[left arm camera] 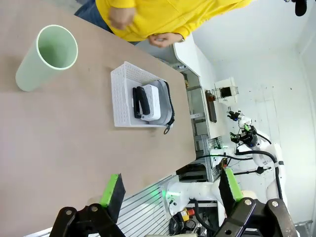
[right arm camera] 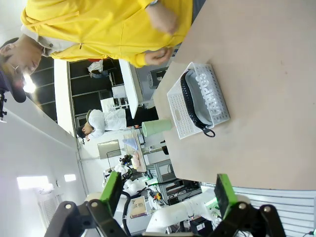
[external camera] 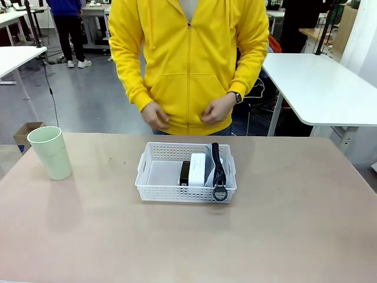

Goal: Efficiently arrange items inside the basket to fit them all.
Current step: Pick up the Reusable plastic cup and place it inside the Organizing basket.

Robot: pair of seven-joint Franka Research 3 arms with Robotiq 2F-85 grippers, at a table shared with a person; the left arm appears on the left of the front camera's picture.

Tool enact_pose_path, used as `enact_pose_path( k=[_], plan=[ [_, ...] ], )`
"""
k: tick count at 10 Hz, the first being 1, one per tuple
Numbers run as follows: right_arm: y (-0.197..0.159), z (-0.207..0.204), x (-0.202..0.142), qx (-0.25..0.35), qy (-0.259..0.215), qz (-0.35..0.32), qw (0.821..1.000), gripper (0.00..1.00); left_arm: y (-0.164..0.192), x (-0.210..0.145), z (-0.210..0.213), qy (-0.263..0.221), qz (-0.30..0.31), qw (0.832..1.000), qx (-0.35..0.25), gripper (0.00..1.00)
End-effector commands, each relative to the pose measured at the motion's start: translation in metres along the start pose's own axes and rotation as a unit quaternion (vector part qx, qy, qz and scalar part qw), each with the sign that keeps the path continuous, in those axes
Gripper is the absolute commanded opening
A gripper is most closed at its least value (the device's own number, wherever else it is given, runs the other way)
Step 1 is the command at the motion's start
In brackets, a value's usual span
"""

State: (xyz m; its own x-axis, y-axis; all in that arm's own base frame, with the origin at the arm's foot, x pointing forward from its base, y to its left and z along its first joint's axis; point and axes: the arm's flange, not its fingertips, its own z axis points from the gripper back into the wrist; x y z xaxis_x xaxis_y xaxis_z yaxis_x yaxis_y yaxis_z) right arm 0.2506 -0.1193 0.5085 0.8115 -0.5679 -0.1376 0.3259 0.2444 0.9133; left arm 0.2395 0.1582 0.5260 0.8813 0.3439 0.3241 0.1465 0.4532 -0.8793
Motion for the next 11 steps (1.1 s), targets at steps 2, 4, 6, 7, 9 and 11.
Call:
enact_pose_path(
  k=[2,4,6,7,9,11],
  plan=[
    [0.004,0.0,0.0,0.011,0.0,-0.001,1.0,1.0,0.001,0.0,0.001,0.0,-0.011,1.0,-0.01,1.0],
    [0.004,0.0,0.0,0.011,0.0,-0.001,1.0,1.0,0.002,0.005,-0.007,0.018,-0.061,0.997,-0.032,1.0],
    [0.004,0.0,0.0,0.011,0.0,-0.001,1.0,1.0,0.018,0.012,-0.006,-0.026,-0.137,0.988,-0.063,1.0],
    [0.004,0.0,0.0,0.011,0.0,-0.001,1.0,1.0,0.033,0.014,-0.009,-0.044,-0.111,0.992,-0.042,1.0],
    [0.004,0.0,0.0,0.011,0.0,-0.001,1.0,1.0,0.076,0.014,-0.022,-0.025,-0.097,0.995,-0.008,1.0],
    [0.004,0.0,0.0,0.011,0.0,-0.001,1.0,1.0,0.132,0.009,-0.028,-0.035,-0.059,0.998,-0.013,1.0]
  ],
)
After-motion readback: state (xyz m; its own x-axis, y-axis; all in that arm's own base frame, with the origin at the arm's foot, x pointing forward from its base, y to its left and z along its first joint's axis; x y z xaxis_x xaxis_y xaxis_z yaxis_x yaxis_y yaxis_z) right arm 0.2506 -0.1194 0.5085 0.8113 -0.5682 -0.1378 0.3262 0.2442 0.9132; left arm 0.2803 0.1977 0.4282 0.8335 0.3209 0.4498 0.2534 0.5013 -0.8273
